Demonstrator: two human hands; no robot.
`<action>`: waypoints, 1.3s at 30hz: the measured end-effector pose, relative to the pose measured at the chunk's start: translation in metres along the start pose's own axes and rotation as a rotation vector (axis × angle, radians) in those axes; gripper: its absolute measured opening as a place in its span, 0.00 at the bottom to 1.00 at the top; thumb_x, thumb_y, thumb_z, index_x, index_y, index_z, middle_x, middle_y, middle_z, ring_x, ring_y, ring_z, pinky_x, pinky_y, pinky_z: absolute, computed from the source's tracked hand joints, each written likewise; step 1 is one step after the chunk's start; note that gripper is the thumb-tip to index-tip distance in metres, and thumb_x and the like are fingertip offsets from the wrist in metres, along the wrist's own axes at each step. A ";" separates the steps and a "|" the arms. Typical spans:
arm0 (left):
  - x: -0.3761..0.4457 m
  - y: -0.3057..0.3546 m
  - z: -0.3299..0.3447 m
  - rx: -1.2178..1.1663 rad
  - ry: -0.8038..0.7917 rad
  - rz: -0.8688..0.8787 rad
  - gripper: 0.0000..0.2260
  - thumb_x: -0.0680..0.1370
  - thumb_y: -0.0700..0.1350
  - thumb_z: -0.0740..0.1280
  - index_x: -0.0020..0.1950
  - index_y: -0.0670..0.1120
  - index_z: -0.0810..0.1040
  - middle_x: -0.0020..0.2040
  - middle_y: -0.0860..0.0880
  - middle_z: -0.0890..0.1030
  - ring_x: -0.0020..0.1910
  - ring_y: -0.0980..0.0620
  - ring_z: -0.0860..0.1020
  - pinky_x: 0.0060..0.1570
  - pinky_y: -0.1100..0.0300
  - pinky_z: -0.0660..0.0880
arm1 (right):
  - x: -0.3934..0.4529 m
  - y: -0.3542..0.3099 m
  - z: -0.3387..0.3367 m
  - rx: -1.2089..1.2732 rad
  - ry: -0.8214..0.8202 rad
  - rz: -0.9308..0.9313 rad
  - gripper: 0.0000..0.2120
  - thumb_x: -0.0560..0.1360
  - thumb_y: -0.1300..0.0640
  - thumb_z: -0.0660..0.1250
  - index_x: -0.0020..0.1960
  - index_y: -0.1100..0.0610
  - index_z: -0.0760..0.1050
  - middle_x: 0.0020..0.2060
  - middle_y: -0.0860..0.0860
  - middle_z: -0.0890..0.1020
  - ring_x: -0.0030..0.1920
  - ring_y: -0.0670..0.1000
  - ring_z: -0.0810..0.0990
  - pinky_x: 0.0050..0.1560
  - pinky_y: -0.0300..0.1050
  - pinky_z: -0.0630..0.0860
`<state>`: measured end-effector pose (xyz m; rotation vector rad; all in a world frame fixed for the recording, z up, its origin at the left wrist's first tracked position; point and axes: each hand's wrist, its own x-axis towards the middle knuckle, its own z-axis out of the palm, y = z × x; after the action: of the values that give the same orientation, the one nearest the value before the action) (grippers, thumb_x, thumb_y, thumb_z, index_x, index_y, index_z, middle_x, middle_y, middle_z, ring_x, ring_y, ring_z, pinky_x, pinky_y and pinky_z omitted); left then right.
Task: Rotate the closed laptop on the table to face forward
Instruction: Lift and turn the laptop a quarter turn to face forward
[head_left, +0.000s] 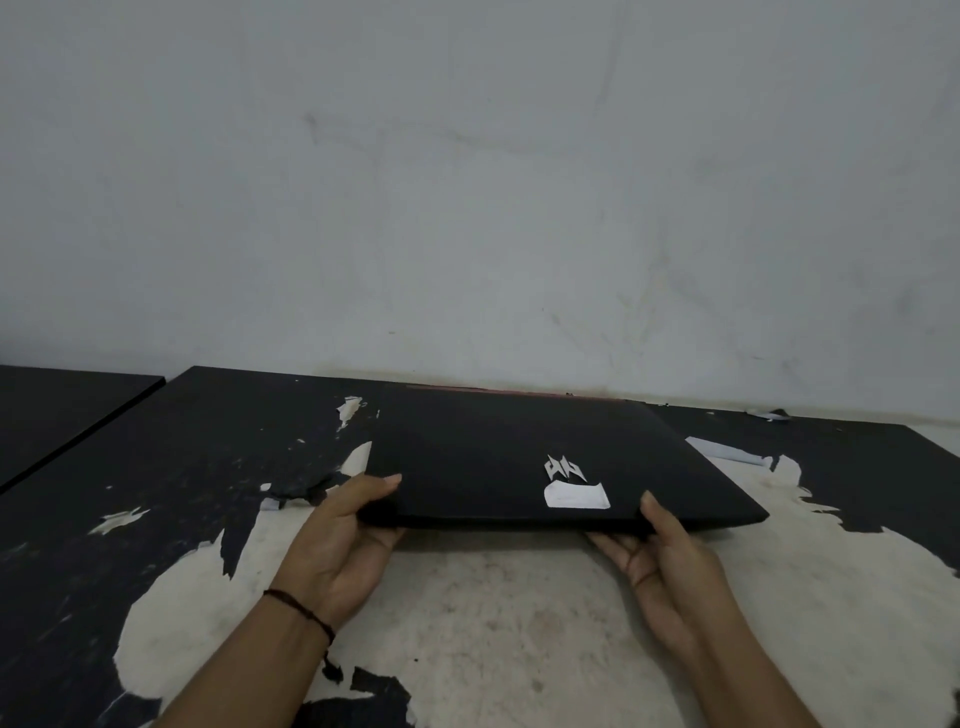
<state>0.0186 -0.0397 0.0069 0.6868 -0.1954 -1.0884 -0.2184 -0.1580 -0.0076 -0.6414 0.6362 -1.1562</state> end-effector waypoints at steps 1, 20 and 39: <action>0.002 0.000 -0.003 0.033 0.006 0.011 0.20 0.62 0.32 0.69 0.54 0.39 0.79 0.58 0.40 0.82 0.58 0.42 0.80 0.55 0.49 0.79 | -0.002 0.000 0.000 -0.045 -0.013 0.005 0.20 0.77 0.60 0.62 0.69 0.58 0.68 0.57 0.58 0.82 0.41 0.55 0.86 0.38 0.53 0.83; 0.029 0.020 -0.025 0.330 0.175 0.173 0.08 0.75 0.33 0.65 0.53 0.40 0.79 0.51 0.43 0.83 0.49 0.47 0.80 0.47 0.55 0.76 | -0.007 0.009 0.008 -0.402 -0.061 0.085 0.20 0.79 0.51 0.58 0.62 0.64 0.71 0.51 0.66 0.82 0.50 0.60 0.83 0.47 0.52 0.82; 0.051 0.063 -0.028 1.212 0.234 0.174 0.14 0.73 0.46 0.71 0.45 0.34 0.82 0.47 0.35 0.83 0.49 0.35 0.81 0.54 0.44 0.76 | -0.011 0.000 0.016 -0.537 -0.051 0.231 0.14 0.77 0.55 0.63 0.51 0.68 0.75 0.34 0.63 0.85 0.35 0.55 0.86 0.31 0.43 0.81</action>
<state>0.1023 -0.0547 0.0140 1.8231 -0.7209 -0.6238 -0.2095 -0.1460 0.0044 -1.0177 0.9622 -0.7494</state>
